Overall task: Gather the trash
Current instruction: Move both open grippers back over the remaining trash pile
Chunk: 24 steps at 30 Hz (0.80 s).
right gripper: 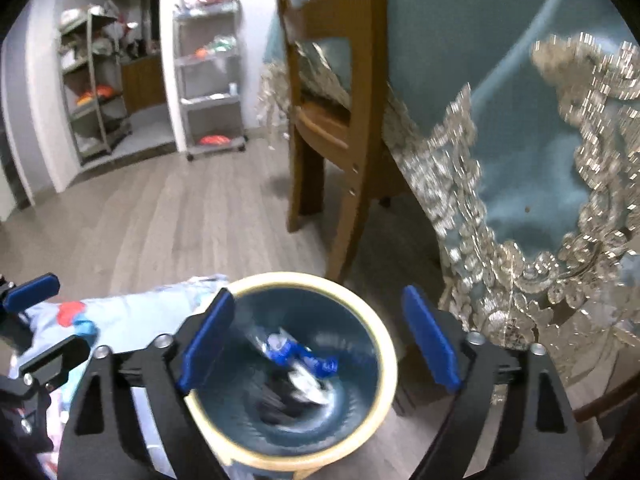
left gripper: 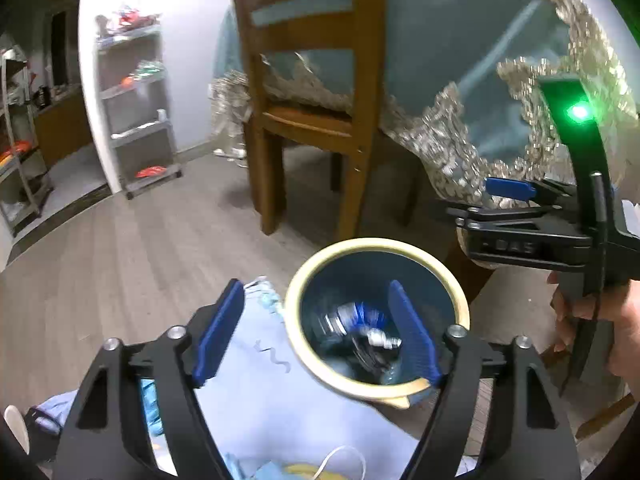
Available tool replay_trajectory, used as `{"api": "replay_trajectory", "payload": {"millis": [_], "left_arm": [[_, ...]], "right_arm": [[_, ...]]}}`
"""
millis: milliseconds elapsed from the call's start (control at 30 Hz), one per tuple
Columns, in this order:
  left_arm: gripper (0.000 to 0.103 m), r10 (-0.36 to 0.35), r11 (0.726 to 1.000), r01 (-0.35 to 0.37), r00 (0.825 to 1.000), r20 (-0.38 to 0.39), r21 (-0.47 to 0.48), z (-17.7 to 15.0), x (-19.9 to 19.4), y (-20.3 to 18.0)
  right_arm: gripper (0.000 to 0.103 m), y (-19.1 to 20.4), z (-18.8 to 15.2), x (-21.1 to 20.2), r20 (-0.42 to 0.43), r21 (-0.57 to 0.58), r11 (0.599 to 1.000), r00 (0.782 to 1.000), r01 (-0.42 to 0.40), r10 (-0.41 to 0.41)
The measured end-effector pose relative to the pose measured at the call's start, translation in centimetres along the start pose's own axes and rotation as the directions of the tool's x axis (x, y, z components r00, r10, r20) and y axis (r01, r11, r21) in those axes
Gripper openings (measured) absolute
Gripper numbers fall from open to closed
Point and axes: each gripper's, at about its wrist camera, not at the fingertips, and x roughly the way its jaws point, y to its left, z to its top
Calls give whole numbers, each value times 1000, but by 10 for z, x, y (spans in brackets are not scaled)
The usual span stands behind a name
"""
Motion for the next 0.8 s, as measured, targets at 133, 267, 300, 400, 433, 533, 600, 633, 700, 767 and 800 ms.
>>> {"api": "replay_trajectory", "payload": {"millis": [133, 267, 300, 400, 433, 533, 600, 633, 700, 767, 800], "left_arm": [[88, 50, 998, -49, 998, 27, -43, -4, -42, 20], [96, 91, 993, -86, 994, 57, -81, -13, -86, 38], [96, 103, 991, -97, 993, 64, -88, -17, -100, 42], [97, 136, 988, -130, 988, 72, -88, -29, -129, 51], [97, 151, 986, -145, 986, 75, -87, -34, -141, 54], [97, 184, 979, -176, 980, 80, -102, -48, -169, 65], [97, 204, 974, -193, 976, 82, -121, -59, -189, 73], [97, 211, 972, -199, 974, 85, -126, -63, -196, 75], [97, 232, 966, -219, 968, 92, -136, -75, -214, 82], [97, 255, 960, -241, 963, 88, -143, -85, -226, 87], [97, 260, 958, -246, 962, 84, -149, -89, -229, 89]], "right_arm": [[97, 13, 3, -32, 49, 48, 996, 996, -80, 78], [98, 20, -5, -63, 89, 127, 981, 986, -148, 138], [98, 22, -9, -71, 98, 151, 975, 984, -163, 149], [98, 31, -21, -89, 108, 179, 963, 977, -202, 184], [98, 36, -26, -96, 111, 174, 963, 976, -206, 189], [98, 48, -38, -113, 114, 165, 962, 973, -219, 202], [98, 55, -45, -122, 115, 169, 958, 970, -230, 213], [98, 58, -50, -127, 118, 171, 957, 969, -236, 217], [98, 64, -57, -135, 116, 172, 955, 968, -240, 223], [98, 73, -64, -142, 114, 162, 955, 966, -249, 232], [98, 77, -67, -144, 110, 156, 955, 966, -250, 235]]}}
